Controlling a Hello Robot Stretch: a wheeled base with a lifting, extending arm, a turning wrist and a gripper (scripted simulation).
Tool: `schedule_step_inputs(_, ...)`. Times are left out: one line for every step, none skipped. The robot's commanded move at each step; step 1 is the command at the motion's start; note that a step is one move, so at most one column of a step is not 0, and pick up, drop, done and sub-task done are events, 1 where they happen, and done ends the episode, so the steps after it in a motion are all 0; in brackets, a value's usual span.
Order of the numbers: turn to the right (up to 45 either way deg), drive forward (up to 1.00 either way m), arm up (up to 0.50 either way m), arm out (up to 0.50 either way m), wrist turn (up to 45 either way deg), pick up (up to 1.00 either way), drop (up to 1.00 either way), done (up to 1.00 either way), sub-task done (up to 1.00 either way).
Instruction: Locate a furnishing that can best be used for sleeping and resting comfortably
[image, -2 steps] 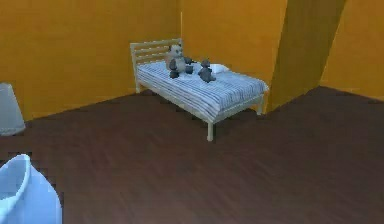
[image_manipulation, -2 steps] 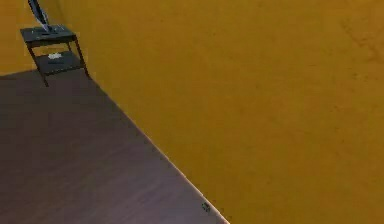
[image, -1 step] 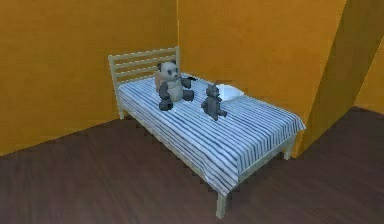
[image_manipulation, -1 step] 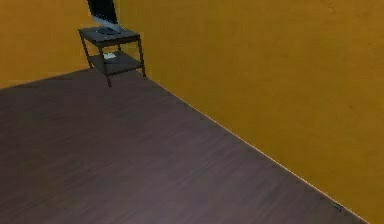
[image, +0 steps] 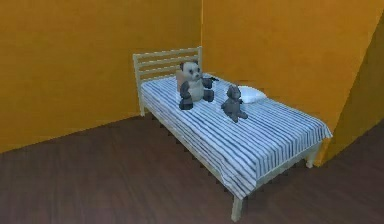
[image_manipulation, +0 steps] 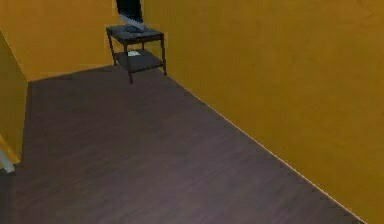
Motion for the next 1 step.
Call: schedule_step_inputs(0.0, 0.25, 0.0, 0.0, 0.0, 0.0, 0.0, 0.0, 0.0)
